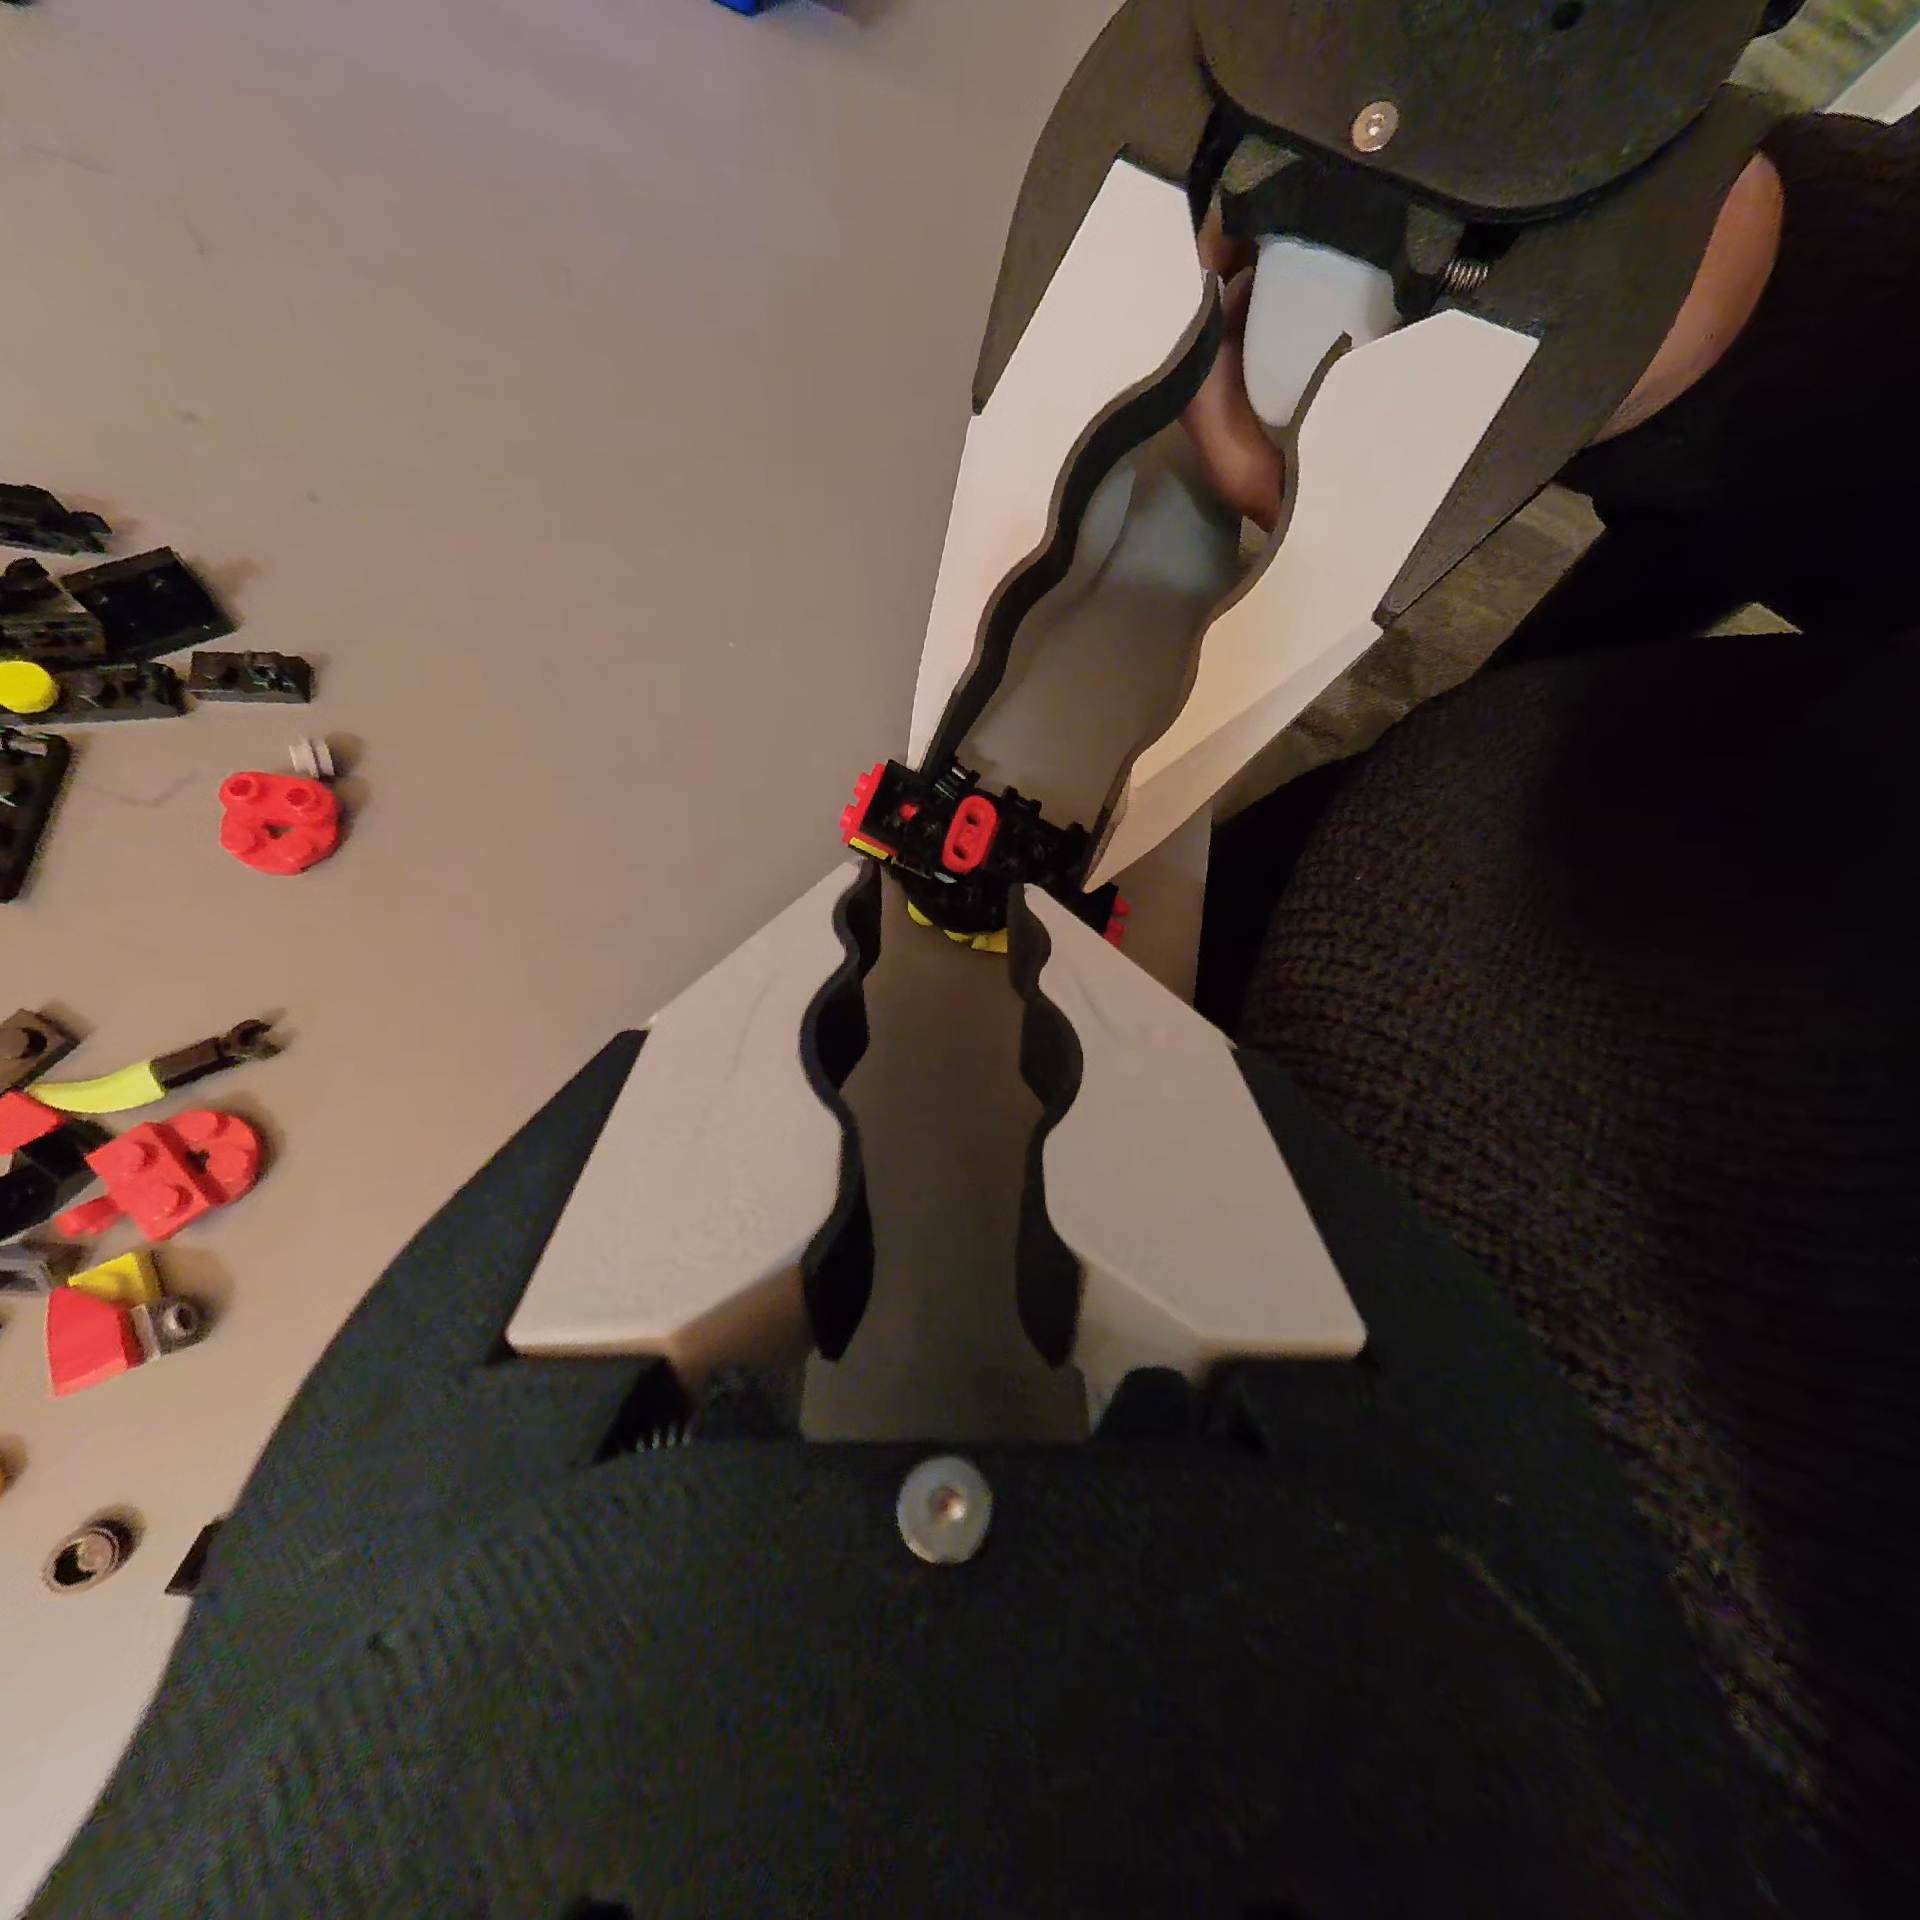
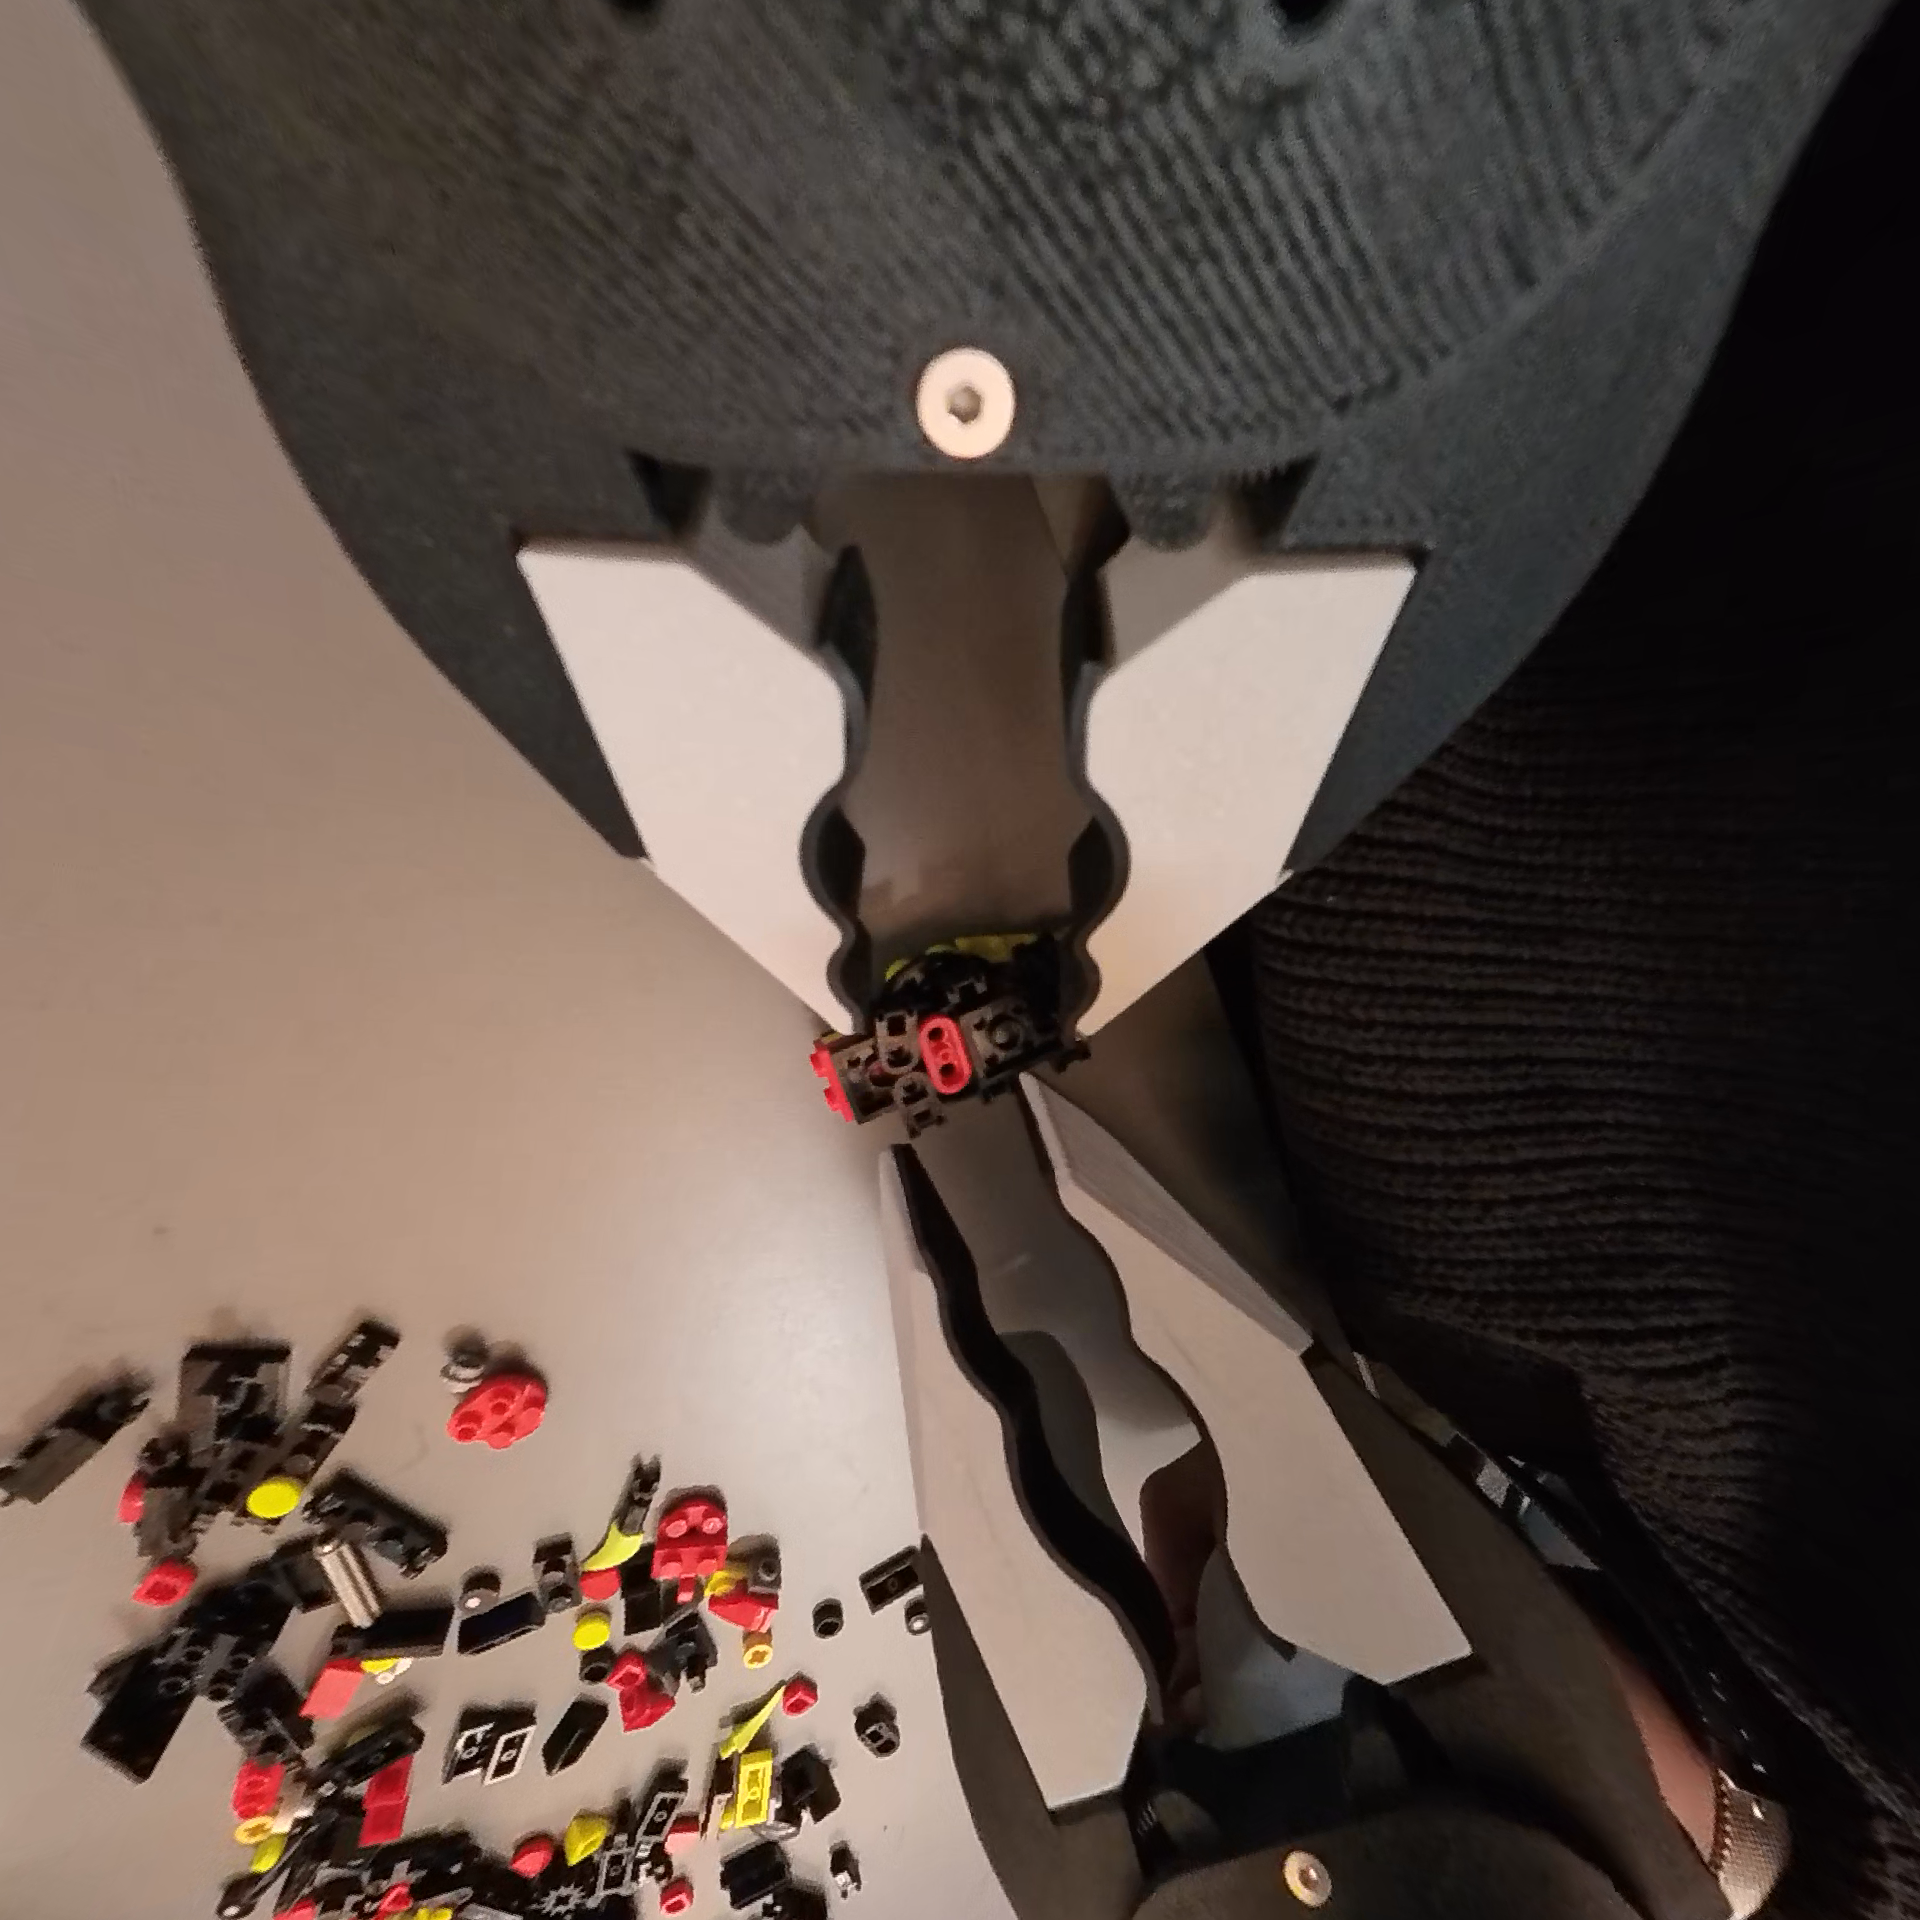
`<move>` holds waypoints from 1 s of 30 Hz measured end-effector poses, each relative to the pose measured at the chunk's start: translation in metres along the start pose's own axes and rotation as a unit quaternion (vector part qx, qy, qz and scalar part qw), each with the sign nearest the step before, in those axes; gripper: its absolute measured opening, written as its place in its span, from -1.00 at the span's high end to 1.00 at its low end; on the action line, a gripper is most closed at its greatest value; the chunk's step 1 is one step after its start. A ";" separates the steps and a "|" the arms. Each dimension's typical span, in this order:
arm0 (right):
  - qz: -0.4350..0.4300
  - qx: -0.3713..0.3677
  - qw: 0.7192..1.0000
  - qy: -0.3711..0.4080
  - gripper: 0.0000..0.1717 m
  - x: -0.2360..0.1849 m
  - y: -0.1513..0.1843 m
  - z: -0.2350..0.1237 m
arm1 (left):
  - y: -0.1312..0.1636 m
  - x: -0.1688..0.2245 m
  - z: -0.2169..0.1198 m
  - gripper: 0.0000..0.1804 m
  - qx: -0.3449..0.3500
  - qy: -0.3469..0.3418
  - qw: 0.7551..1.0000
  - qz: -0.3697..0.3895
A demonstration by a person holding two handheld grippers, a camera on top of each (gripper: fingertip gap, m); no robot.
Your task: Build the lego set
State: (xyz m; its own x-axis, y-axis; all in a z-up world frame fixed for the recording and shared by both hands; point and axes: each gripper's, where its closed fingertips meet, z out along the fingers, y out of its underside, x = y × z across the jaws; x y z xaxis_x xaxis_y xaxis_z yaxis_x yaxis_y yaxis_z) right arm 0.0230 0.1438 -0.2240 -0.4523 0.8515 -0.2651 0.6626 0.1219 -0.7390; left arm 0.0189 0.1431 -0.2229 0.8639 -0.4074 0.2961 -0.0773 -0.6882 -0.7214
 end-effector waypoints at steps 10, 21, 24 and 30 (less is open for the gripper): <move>0.000 0.004 1.000 0.003 0.60 0.003 -0.002 0.001 | 0.001 -0.002 -0.001 0.75 0.001 0.005 1.000 -0.014; 0.003 0.006 1.000 0.003 0.60 0.005 -0.003 0.001 | 0.001 -0.004 -0.001 0.73 0.002 0.009 1.000 -0.026; 0.003 0.006 1.000 0.003 0.60 0.005 -0.003 0.001 | 0.001 -0.004 -0.001 0.73 0.002 0.010 1.000 -0.027; 0.008 0.006 1.000 -0.001 0.59 0.005 -0.002 -0.001 | 0.003 -0.006 -0.002 0.71 -0.003 0.009 1.000 -0.010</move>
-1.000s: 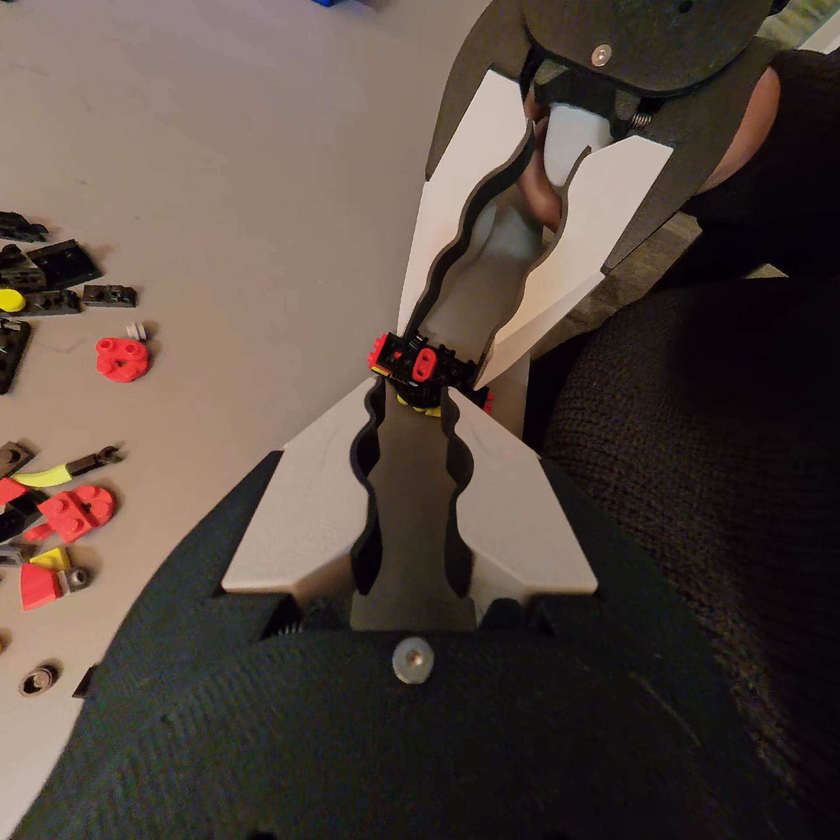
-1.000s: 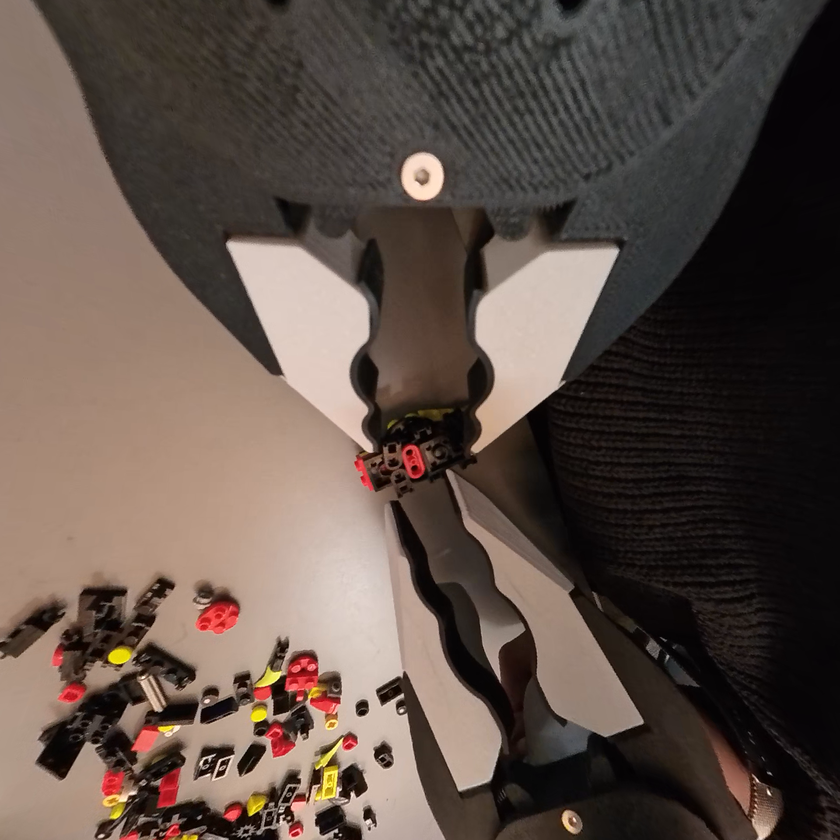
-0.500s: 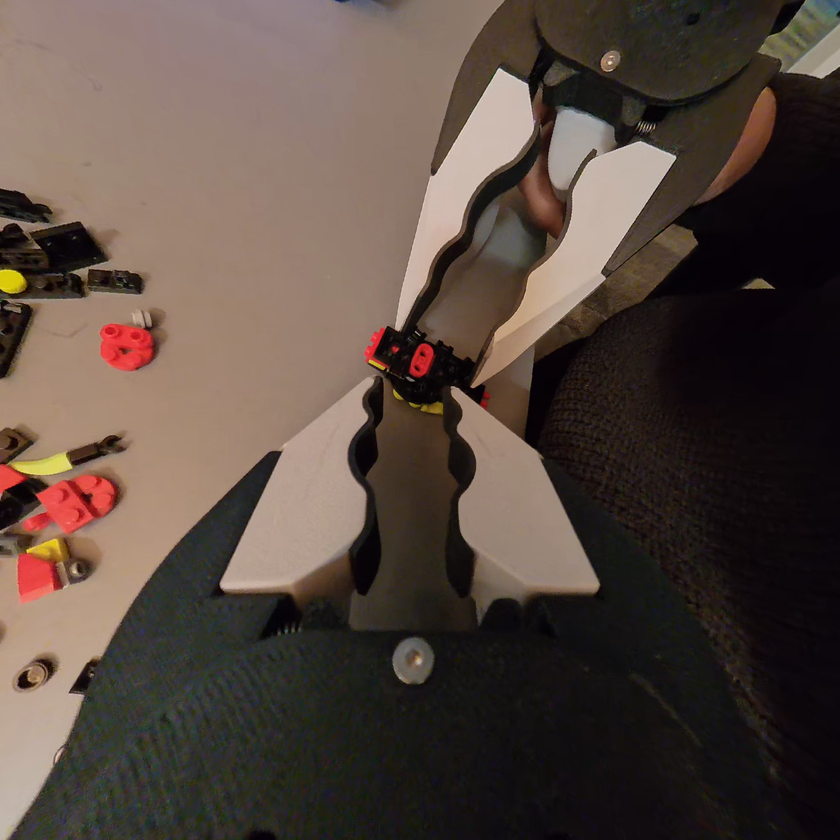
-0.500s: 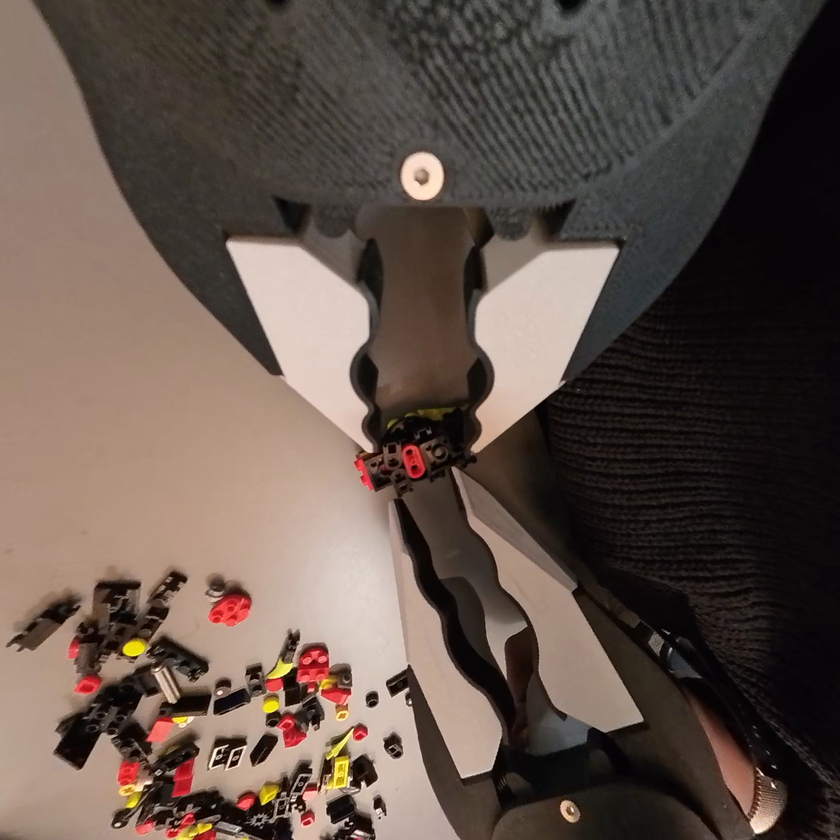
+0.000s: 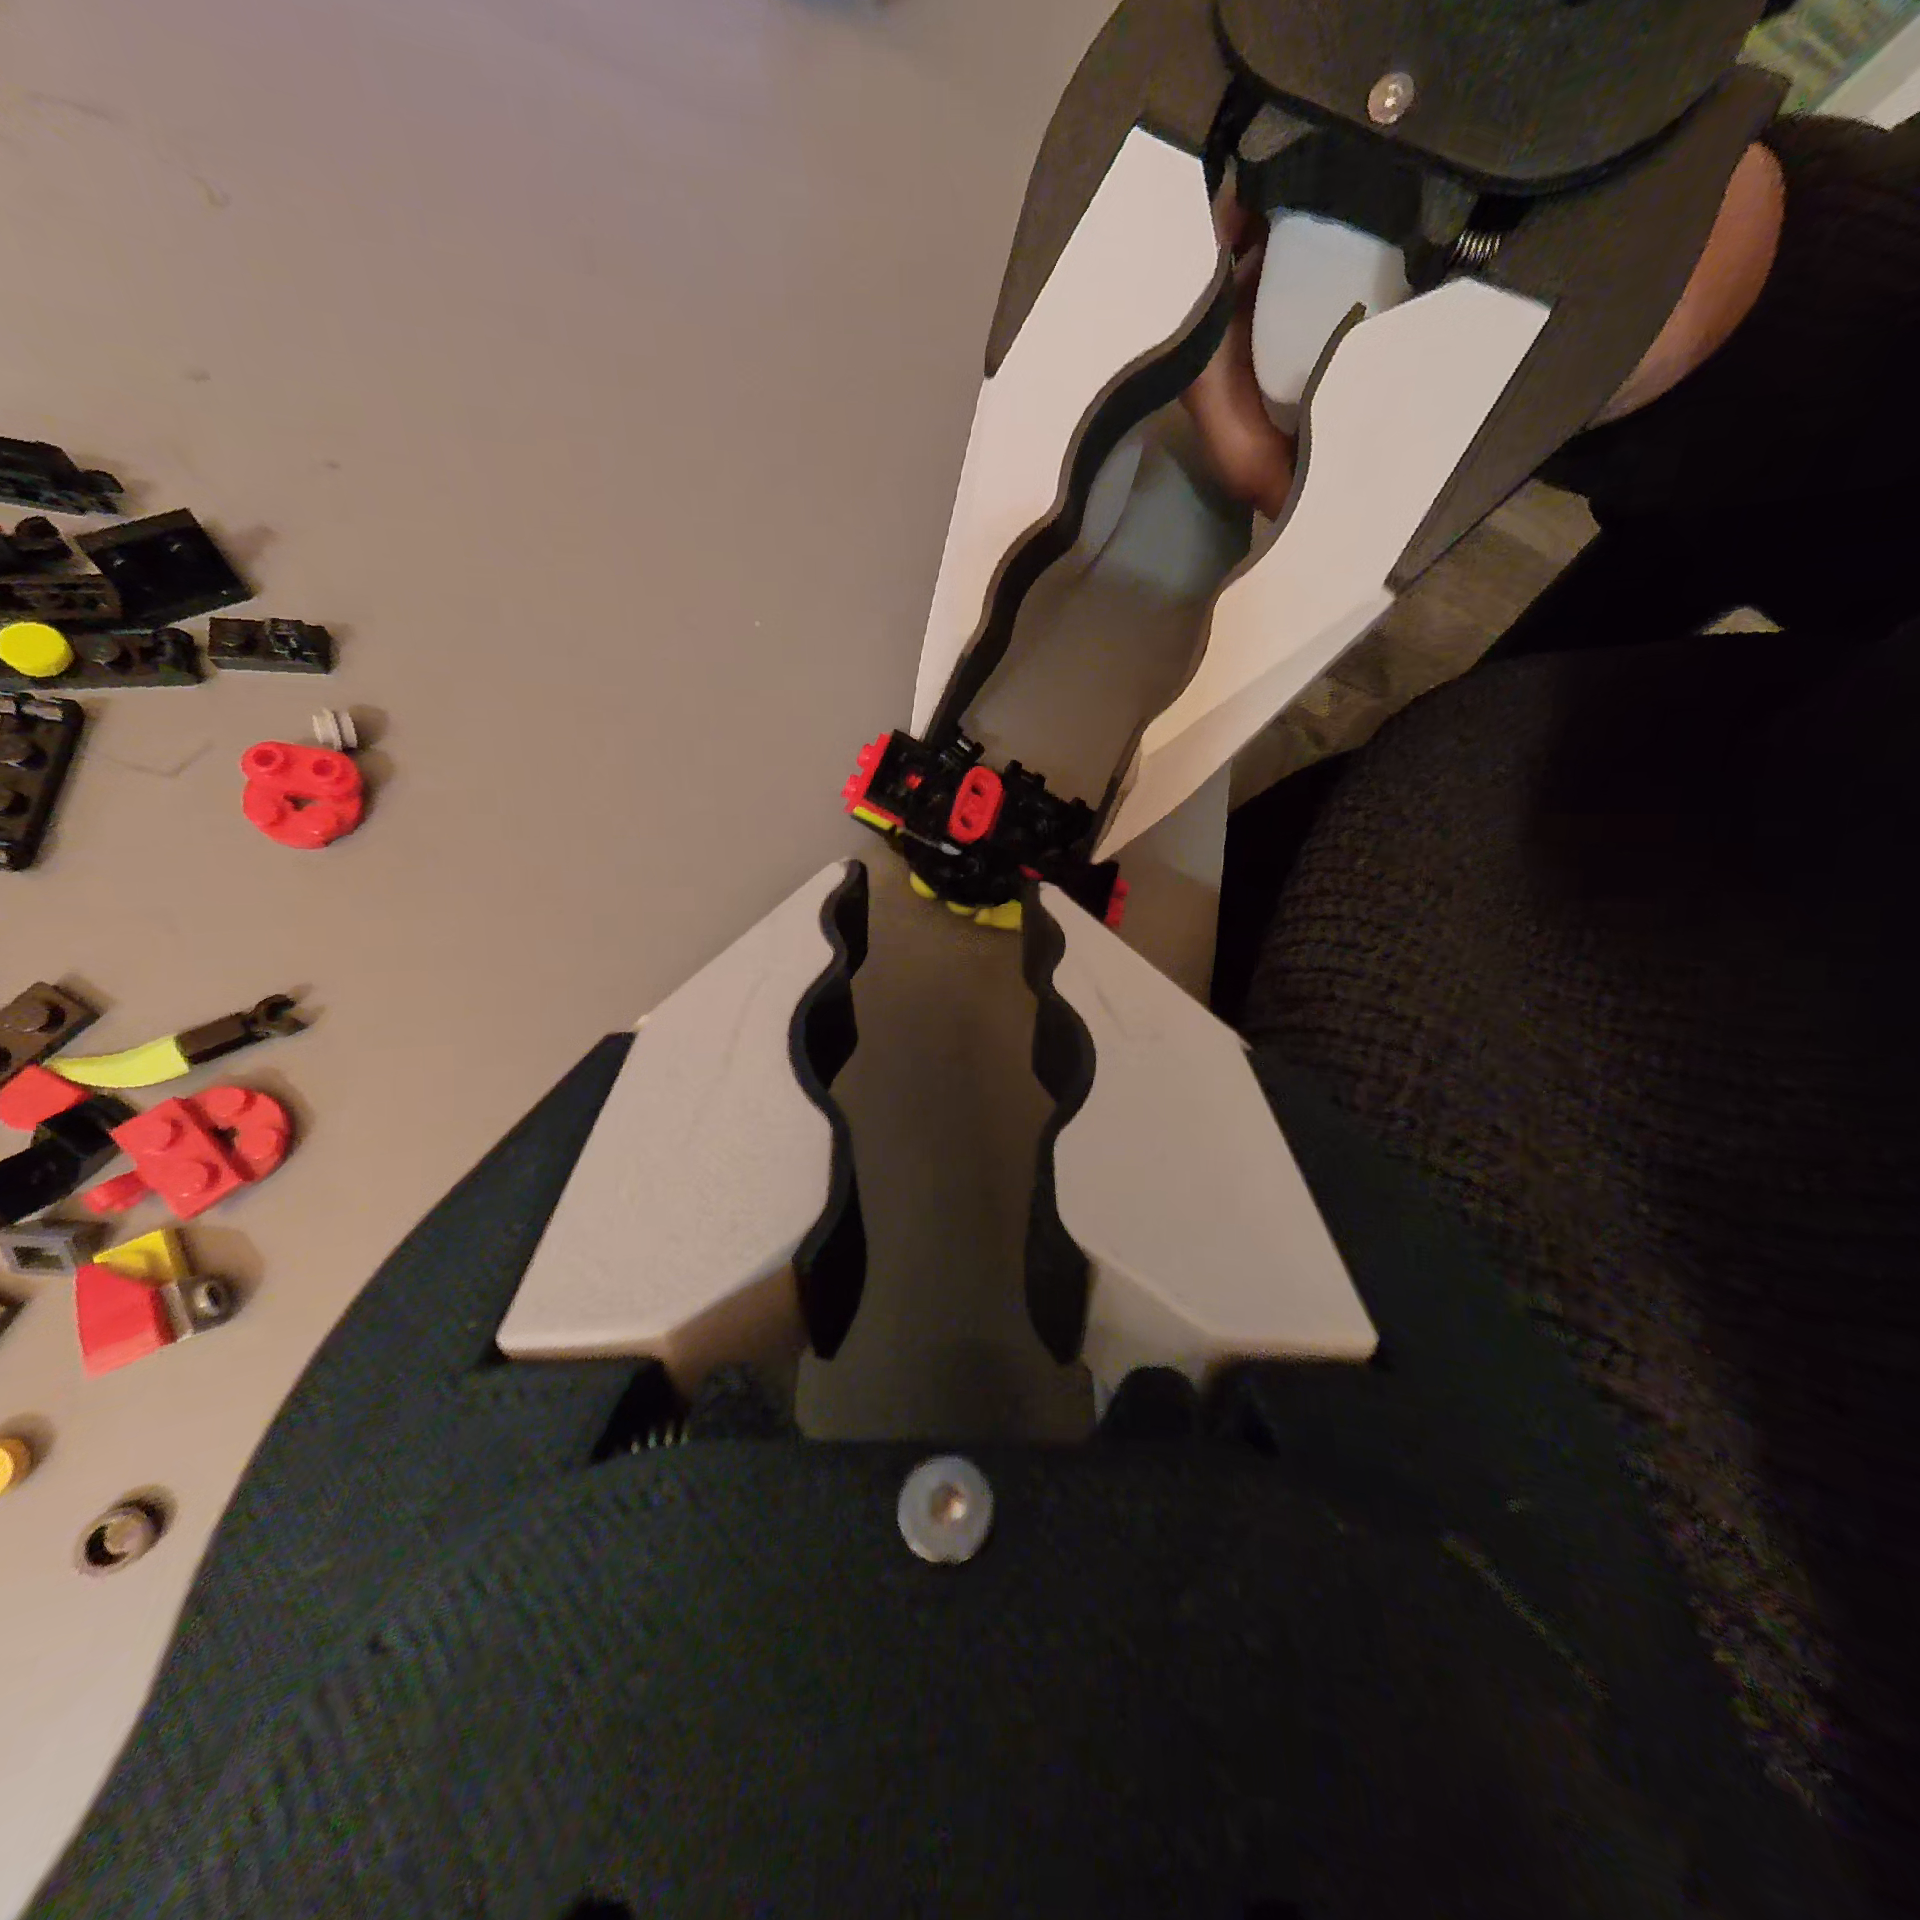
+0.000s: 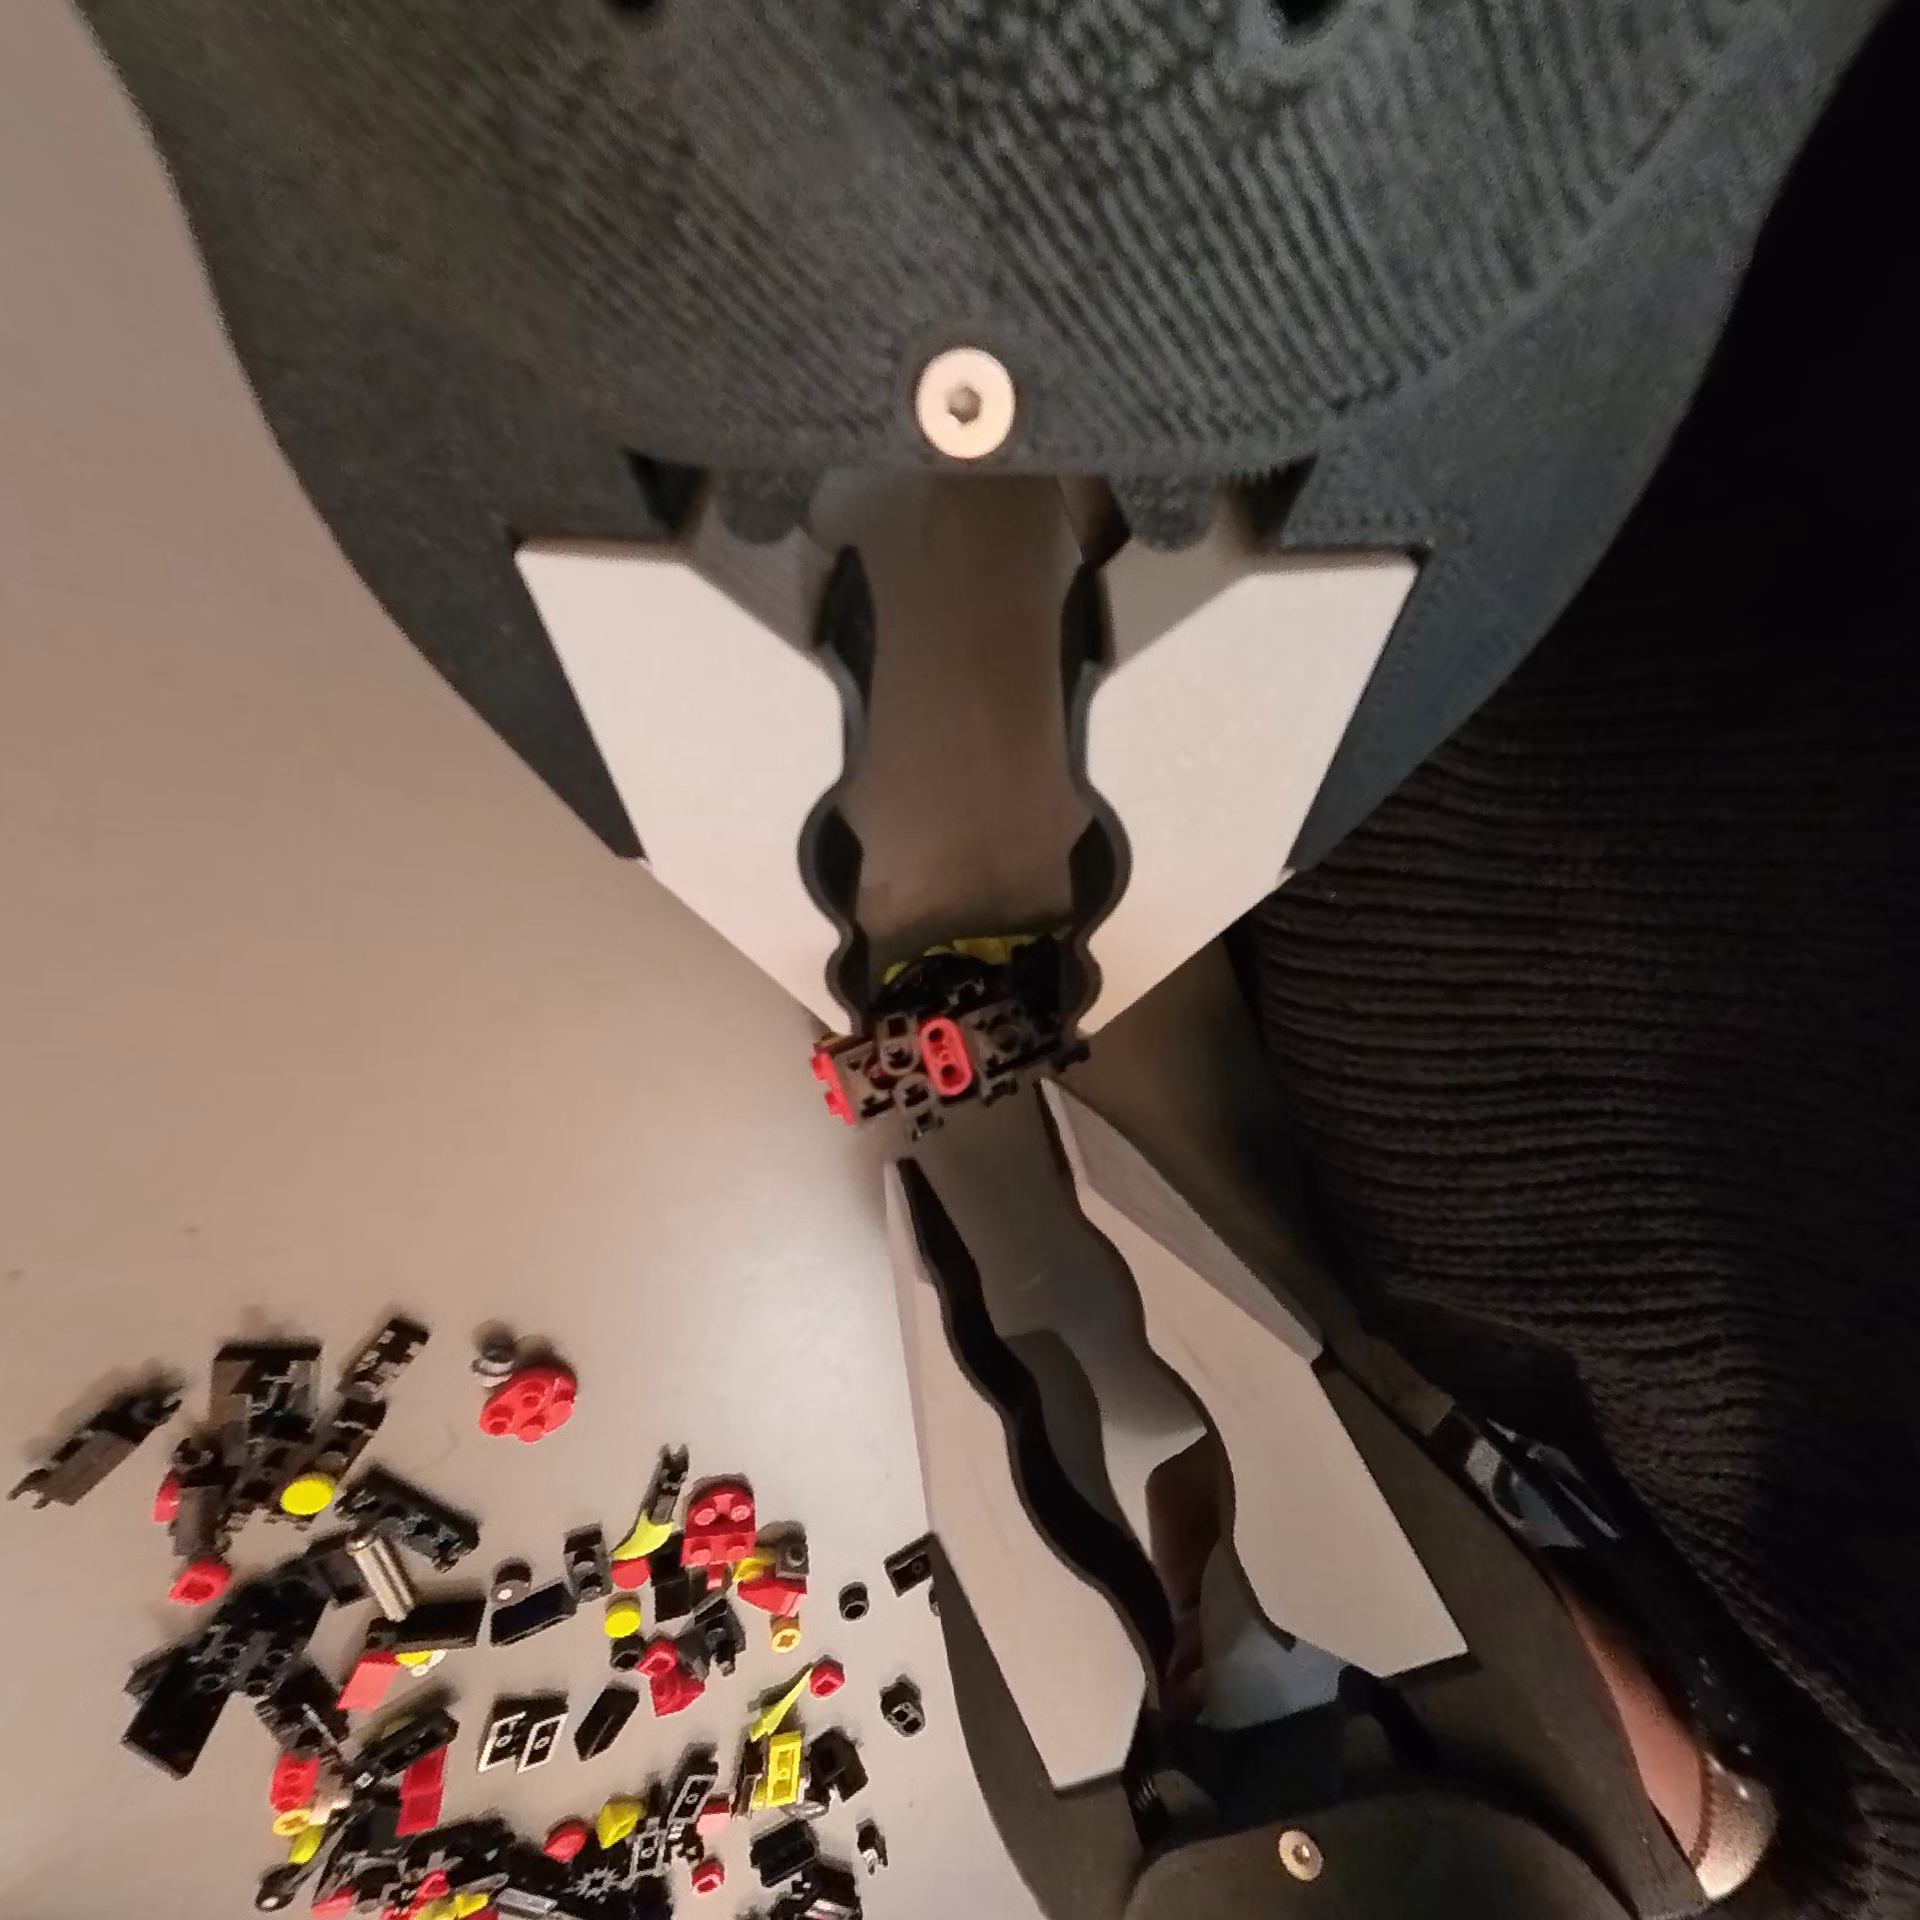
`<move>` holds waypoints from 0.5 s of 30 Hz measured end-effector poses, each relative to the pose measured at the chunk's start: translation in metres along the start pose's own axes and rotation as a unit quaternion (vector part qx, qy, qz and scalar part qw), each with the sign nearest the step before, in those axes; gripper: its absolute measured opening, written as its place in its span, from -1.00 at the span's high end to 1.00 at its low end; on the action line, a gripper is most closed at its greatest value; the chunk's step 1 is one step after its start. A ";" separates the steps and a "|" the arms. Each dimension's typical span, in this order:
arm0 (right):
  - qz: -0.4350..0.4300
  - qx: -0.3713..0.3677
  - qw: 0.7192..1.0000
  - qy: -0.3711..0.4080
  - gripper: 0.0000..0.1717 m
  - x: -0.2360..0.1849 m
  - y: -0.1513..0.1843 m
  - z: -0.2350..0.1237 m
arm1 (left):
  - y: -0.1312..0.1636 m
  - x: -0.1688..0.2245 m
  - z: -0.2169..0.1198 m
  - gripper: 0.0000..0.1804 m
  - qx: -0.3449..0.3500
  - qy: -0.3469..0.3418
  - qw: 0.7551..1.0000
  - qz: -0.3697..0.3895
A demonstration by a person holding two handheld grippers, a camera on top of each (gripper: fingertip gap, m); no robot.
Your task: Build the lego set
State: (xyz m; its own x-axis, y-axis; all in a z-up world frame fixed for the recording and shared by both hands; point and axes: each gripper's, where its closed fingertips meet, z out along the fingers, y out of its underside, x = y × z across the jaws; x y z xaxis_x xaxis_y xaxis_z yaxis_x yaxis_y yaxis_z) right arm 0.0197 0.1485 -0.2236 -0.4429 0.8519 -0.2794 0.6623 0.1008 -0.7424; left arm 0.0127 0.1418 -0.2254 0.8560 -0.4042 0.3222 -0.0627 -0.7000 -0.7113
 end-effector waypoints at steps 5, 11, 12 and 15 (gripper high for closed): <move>-0.006 0.049 0.999 -0.010 0.50 0.008 -0.014 -0.021 | -0.001 -0.006 -0.007 0.66 0.005 0.002 1.000 0.012; -0.119 -0.019 0.993 -0.006 0.48 0.014 -0.006 -0.018 | -0.006 -0.008 -0.007 0.65 0.000 0.008 0.998 0.066; -0.151 -0.037 0.988 0.004 0.50 0.016 -0.006 -0.016 | -0.006 -0.009 -0.005 0.65 -0.005 -0.001 0.996 0.090; -0.232 -0.098 0.967 0.031 0.57 0.022 -0.004 -0.010 | -0.001 -0.016 0.001 0.64 -0.033 -0.023 0.989 0.143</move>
